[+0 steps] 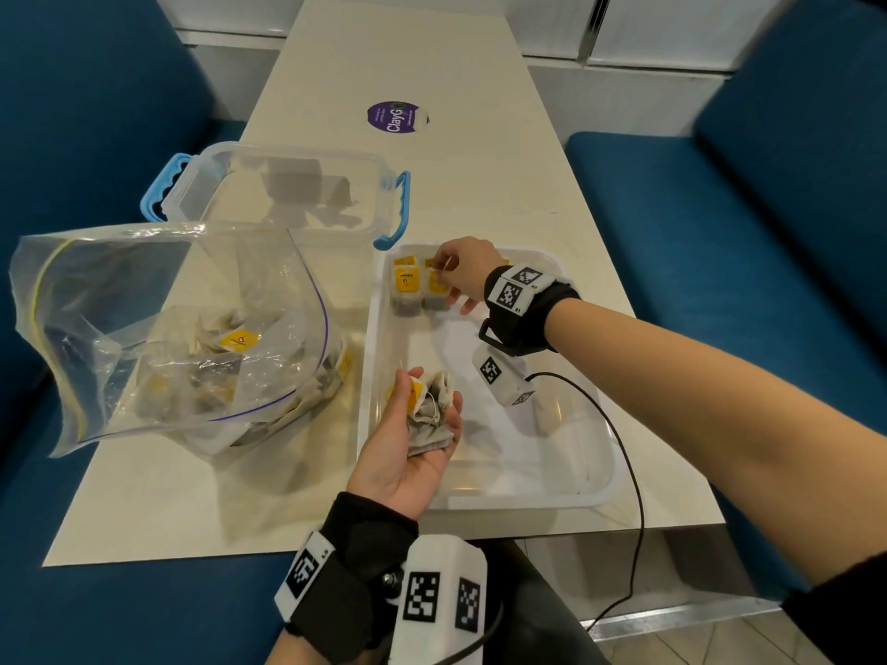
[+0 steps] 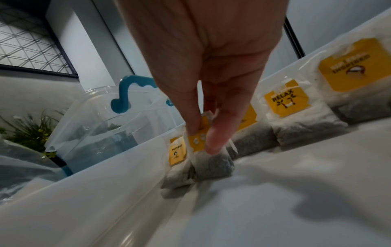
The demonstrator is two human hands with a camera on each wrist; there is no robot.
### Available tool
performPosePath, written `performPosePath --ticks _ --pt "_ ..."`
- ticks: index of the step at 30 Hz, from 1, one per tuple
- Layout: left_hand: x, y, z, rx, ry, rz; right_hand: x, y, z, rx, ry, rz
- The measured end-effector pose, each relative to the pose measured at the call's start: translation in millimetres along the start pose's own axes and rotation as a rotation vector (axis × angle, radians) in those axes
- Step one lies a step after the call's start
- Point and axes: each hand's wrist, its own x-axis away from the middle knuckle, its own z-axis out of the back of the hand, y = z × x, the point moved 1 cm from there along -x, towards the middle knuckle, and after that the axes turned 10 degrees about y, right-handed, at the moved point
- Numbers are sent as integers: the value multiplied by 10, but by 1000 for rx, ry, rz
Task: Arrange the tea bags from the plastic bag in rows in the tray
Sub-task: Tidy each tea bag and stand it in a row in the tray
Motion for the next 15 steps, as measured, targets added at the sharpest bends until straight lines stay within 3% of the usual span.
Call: performPosePath --ticks 8,15 --pt "4 -2 6 -5 -4 -1 23 -4 1 88 -7 64" --pt "5 1 -9 -15 -2 0 53 -18 52 133 76 146"
